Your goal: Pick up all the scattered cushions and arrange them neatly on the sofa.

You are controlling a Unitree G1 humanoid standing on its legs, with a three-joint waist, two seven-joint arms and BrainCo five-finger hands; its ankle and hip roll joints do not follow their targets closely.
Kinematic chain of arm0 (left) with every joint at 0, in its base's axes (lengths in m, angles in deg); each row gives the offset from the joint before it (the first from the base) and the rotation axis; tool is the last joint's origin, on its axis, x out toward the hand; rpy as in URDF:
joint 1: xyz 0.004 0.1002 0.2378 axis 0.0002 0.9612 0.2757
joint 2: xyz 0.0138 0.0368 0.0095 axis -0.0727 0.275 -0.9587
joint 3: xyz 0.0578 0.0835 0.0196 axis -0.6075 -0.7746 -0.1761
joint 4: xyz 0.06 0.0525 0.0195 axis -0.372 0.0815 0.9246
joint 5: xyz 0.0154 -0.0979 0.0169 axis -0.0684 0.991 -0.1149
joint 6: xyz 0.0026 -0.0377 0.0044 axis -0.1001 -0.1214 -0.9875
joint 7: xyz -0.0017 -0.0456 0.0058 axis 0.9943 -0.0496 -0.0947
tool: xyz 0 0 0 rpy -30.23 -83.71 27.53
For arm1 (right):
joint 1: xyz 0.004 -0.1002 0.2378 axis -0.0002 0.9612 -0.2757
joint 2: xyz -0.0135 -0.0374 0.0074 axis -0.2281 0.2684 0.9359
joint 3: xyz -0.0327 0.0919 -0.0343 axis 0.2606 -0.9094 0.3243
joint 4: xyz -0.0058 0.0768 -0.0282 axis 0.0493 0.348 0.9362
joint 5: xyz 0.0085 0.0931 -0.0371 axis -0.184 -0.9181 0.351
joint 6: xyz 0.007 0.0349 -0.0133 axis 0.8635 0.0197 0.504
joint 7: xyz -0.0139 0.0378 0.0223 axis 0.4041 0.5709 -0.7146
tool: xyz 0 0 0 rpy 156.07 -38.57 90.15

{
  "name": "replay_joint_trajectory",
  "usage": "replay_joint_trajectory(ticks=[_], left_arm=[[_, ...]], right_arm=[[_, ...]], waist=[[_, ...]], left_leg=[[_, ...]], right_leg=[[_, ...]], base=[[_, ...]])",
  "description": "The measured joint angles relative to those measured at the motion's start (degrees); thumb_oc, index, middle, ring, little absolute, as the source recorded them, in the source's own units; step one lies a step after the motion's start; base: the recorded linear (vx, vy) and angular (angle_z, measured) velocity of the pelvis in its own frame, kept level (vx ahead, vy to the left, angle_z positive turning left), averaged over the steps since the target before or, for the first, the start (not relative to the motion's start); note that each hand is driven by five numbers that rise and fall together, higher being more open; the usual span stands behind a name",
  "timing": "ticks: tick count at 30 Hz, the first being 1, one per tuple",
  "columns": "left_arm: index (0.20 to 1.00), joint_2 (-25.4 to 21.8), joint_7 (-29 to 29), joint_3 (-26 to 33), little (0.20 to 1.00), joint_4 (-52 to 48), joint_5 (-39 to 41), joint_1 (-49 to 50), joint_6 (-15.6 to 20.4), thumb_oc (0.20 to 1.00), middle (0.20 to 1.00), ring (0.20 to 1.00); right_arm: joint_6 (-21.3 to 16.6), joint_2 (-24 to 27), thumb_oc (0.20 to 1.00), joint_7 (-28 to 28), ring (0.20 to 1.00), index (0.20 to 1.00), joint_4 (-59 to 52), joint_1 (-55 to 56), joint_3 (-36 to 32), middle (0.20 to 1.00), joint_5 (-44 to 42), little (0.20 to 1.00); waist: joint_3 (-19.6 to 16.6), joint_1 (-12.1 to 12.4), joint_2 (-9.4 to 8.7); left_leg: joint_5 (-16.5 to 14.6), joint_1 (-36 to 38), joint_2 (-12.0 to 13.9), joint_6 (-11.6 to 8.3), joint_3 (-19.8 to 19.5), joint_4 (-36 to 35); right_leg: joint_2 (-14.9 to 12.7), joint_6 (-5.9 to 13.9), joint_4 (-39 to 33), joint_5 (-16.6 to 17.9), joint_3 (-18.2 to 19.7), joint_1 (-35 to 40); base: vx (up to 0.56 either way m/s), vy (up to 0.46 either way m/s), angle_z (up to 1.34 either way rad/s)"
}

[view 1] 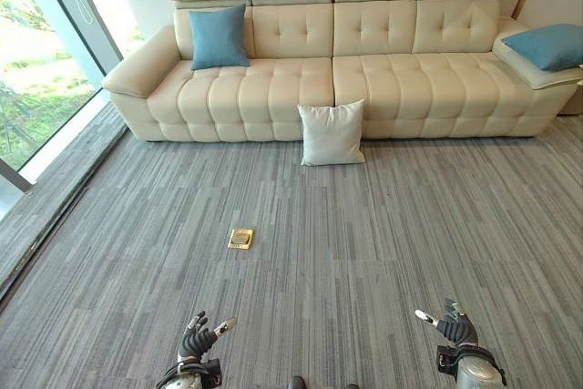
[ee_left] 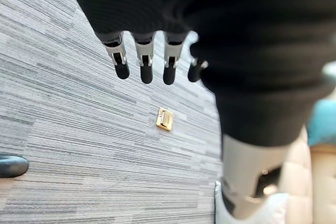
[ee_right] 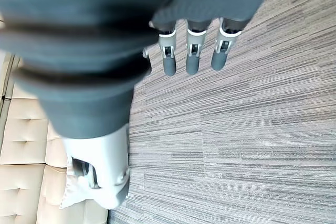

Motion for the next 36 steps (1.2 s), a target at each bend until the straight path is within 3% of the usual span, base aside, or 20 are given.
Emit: replay_joint_trajectory(ticks=[13,27,36], left_arm=[[1.000,0.2,0.0,-1.4,1.000,3.9,0.5,-0.5,-1.3,1.000,1.000,1.000],[1.000,0.0,1.1,-1.7,1.000,1.5,0.5,-0.7,-1.6,1.000,1.000,1.000],[1.000,-0.6,1.0,-1.7,1.000,-0.3,0.5,-1.6,-1.6,1.000,1.000,1.000]], right_arm=[[0.3,0.0,1.000,-0.5,1.000,1.000,0.3,0.0,1.1,1.000,-0.2,1.000],[1.3,-0.1,1.000,-0.3,1.000,1.000,0.3,1.0,2.1,1.000,-0.2,1.000],[1.3,0.9,1.000,0.3,1.000,1.000,0.1,-0.8,2.1,1.000,0.5,1.000]], waist=[[-1.0,0.0,-1.20],[-0.7,0.1,-1.27],[4.2,0.1,-1.43]], left_leg=[[-0.3,-0.5,0.0,-0.49,0.1,0.0],[0.4,-3.0,0.0,-0.79,-1.4,0.0],[1.7,-9.3,0.1,-1.30,-1.7,0.1]], right_leg=[[0.0,0.26,0.0,-0.3,0.1,-0.8],[0.0,0.26,0.0,-0.1,-1.5,-2.8],[0.0,0.13,0.0,1.1,-2.4,-8.7]], base=[[0.00,0.000,0.00],[-0.01,-0.003,0.05],[0.02,-0.002,0.03]])
